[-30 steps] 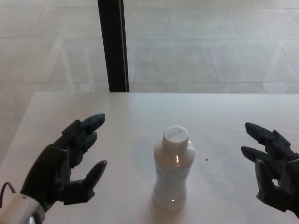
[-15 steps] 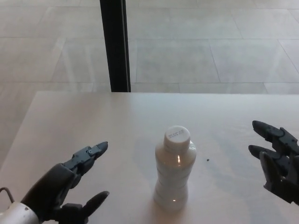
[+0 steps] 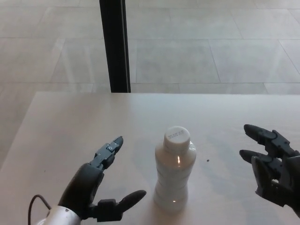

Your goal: The robot uses its left hand to to lift the bottle kept on the middle of the desk and tilts it towards its right hand. It then uses its right hand to rotate its cap to open it and places the bottle and cap back on the desk

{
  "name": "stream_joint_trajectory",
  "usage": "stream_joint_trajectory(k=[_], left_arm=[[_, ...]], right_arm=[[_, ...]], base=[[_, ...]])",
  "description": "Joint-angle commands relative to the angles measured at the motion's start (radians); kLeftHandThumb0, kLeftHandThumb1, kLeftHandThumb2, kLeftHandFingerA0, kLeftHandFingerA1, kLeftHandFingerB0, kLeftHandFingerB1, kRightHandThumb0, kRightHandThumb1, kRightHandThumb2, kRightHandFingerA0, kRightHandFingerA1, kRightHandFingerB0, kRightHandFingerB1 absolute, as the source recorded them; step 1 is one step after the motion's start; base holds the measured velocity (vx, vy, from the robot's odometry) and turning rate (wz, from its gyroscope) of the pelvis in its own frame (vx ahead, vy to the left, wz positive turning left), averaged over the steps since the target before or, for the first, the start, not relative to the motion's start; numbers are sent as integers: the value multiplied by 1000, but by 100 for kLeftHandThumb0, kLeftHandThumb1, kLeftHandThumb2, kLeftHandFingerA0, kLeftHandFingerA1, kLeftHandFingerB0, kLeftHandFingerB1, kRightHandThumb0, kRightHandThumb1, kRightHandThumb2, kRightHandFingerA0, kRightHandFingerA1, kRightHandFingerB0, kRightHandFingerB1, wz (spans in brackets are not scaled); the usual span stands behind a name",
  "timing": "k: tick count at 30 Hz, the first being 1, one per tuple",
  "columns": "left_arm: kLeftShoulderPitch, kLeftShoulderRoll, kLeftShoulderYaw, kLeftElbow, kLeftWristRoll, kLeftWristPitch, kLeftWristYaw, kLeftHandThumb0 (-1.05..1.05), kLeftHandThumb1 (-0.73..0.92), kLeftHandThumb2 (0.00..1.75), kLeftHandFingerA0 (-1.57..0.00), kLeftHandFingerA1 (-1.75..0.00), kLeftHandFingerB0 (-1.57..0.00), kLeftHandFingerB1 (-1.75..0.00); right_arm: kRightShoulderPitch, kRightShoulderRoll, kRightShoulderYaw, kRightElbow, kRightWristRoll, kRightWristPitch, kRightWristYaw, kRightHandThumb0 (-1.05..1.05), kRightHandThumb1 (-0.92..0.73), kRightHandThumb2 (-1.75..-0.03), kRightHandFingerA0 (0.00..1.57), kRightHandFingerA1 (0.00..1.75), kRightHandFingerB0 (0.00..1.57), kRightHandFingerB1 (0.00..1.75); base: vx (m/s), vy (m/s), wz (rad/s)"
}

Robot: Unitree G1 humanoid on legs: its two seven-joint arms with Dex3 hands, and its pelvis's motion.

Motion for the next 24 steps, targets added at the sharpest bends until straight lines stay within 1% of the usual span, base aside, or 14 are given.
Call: stream_joint_trajectory(k=[1, 3, 8, 9, 10, 11, 15, 16, 17, 20, 21, 22, 23, 24], left_arm=[[-13, -13, -9, 24, 73, 49, 48, -99, 50, 57, 0, 0, 0, 0], [-29, -6, -30, 12, 89, 66, 28, -92, 47, 56, 0, 0, 0, 0], [-52, 5, -69, 10, 129, 83, 19, -89, 45, 55, 0, 0, 0, 0], [-67, -2, -82, 36, 138, 64, 24, -92, 37, 70, 0, 0, 0, 0], [-71, -3, -86, 41, 142, 63, 25, -92, 37, 70, 0, 0, 0, 0], [-76, -8, -92, 45, 146, 70, 27, -88, 44, 55, 0, 0, 0, 0], [-99, -32, -97, 54, 147, 103, 29, -85, 43, 54, 0, 0, 0, 0], [-109, -42, -99, 64, 150, 103, 34, -88, 44, 55, 0, 0, 0, 0], [-122, -52, -102, 77, 155, 101, 39, -88, 44, 55, 0, 0, 0, 0], [-172, -93, -111, 94, 173, 135, 55, -89, 46, 55, 0, 0, 0, 0], [-182, -95, -119, 98, 182, 132, 53, -89, 47, 55, 0, 0, 0, 0], [-192, -96, -126, 104, 191, 133, 55, -92, 37, 73, 0, 0, 0, 0], [-194, -101, -128, 102, 193, 134, 55, -91, 38, 72, 0, 0, 0, 0], [-195, -104, -132, 101, 196, 136, 55, -88, 46, 55, 0, 0, 0, 0]], right_arm=[[-1, 8, -10, 12, -10, 12, -10, -83, -67, -105, 21, 59, 14, 48], [-8, 11, -13, 12, -12, 16, -12, -83, -67, -106, 22, 59, 14, 48], [-16, 11, -12, 12, -21, 19, -9, -83, -68, -106, 20, 59, 13, 47], [-14, 10, -15, 12, -21, 15, -8, -82, -69, -106, 20, 58, 13, 47], [-13, 12, -16, 11, -20, 14, -9, -82, -69, -106, 20, 58, 13, 47], [-9, 11, -17, 9, -26, 7, -10, -83, -69, -107, 20, 58, 12, 47], [-9, 16, -26, 5, -16, 9, -8, -82, -70, -107, 19, 59, 12, 46], [-9, 18, -29, 10, -13, 4, -7, -84, -92, -69, 22, 57, 16, 34], [-9, 20, -33, 16, -12, -4, -8, -84, -92, -69, 22, 57, 16, 34], [-7, 35, -44, 30, -3, -12, -9, -83, -92, -71, 21, 57, 14, 34], [-6, 38, -43, 27, -7, -9, -10, -82, -72, -109, 19, 59, 11, 46], [-7, 40, -43, 33, -11, -14, -11, -83, -92, -72, 21, 57, 14, 35], [-11, 42, -41, 37, -18, -18, -15, -82, -73, -109, 20, 60, 12, 46], [-14, 44, -41, 40, -19, -21, -15, -84, -92, -72, 21, 58, 14, 35]], base=[[0, 0, 0], [0, 0, 0], [0, 0, 0], [0, 0, 0], [0, 0, 0], [0, 0, 0], [0, 0, 0], [0, 0, 0], [0, 0, 0], [0, 0, 0], [0, 0, 0], [0, 0, 0], [0, 0, 0], [0, 0, 0]])
